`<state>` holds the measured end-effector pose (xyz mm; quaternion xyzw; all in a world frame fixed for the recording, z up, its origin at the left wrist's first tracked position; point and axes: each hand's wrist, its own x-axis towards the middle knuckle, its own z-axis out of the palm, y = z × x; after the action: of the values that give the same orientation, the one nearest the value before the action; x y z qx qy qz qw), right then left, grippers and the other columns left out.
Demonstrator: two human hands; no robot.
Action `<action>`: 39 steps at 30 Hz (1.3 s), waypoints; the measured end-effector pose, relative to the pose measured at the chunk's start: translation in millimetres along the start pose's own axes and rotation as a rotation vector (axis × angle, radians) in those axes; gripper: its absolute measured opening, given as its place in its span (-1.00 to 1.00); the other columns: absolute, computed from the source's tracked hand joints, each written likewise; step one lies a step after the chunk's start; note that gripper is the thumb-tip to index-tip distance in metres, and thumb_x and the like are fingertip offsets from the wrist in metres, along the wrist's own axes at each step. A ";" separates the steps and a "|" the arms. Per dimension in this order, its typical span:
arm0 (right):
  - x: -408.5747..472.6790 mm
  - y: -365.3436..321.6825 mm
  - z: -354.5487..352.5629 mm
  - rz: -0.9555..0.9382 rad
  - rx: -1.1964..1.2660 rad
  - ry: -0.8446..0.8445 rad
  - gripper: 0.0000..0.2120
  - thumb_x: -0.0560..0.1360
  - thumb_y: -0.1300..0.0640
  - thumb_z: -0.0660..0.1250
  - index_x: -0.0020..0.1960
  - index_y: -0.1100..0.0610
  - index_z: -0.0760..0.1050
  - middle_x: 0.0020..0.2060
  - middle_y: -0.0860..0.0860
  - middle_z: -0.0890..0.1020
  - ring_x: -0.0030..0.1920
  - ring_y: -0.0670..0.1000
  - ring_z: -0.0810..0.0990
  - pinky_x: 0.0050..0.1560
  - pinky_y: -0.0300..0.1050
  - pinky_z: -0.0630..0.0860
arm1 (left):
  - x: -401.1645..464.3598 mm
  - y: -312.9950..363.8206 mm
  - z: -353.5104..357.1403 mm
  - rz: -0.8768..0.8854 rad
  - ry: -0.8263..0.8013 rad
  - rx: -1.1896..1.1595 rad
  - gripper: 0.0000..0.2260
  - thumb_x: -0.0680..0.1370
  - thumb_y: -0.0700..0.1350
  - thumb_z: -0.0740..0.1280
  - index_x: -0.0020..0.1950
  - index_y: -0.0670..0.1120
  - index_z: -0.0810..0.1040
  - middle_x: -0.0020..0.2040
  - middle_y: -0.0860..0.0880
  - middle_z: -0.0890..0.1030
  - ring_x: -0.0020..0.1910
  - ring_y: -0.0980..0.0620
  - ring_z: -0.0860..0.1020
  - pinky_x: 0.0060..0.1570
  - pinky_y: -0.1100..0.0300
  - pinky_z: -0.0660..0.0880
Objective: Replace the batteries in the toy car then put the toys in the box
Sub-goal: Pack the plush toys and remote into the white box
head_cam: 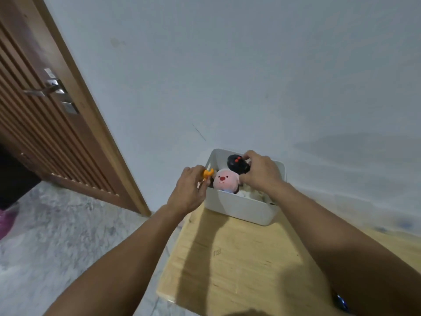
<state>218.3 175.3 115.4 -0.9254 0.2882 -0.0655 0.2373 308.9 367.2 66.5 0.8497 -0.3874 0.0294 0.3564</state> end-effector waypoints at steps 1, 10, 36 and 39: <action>0.5 9.8 -0.4 0.024 -0.059 0.007 -0.48 0.28 0.11 0.46 0.22 -0.01 0.44 0.03 0.06 0.64 0.05 0.16 0.58 -0.13 -0.13 0.45 | 6.0 5.5 -0.9 -0.009 0.017 -0.008 -0.85 0.57 -0.06 0.32 0.04 -0.13 0.50 -0.11 -0.03 0.53 -0.04 0.03 0.39 -0.18 0.25 0.25; -1.5 53.8 4.9 0.040 -0.346 -0.133 -0.61 0.43 0.01 0.38 0.24 0.00 0.46 0.11 0.06 0.61 0.16 0.14 0.55 0.07 -0.06 0.41 | 60.0 23.0 21.2 0.005 -0.030 -0.037 -0.73 0.62 -0.06 0.12 0.13 -0.10 0.58 -0.18 -0.07 0.57 -0.04 -0.12 0.43 -0.01 0.03 0.38; 21.6 68.5 18.1 -0.026 -0.351 -0.439 -0.59 0.39 0.28 0.33 0.24 0.11 0.48 0.10 0.16 0.58 0.08 0.18 0.57 0.05 0.01 0.56 | 124.8 0.7 129.5 0.058 -0.610 0.321 -0.93 0.41 -0.09 0.26 -0.20 0.09 0.46 -0.14 0.04 0.64 -0.01 0.00 0.56 0.04 0.23 0.32; 22.0 68.5 19.2 -0.008 -0.338 -0.457 -0.57 0.40 0.25 0.34 0.27 0.10 0.46 0.12 0.15 0.57 0.10 0.18 0.56 0.10 -0.01 0.55 | 126.9 -12.8 145.2 0.161 -0.662 0.362 -0.88 0.34 -0.09 0.31 -0.17 0.08 0.58 -0.15 0.09 0.63 0.00 0.00 0.54 0.04 0.21 0.29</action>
<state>206.9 121.2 65.5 -0.9437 0.2306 0.1927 0.1380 373.3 200.8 -7.7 0.8293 -0.5354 -0.1508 0.0529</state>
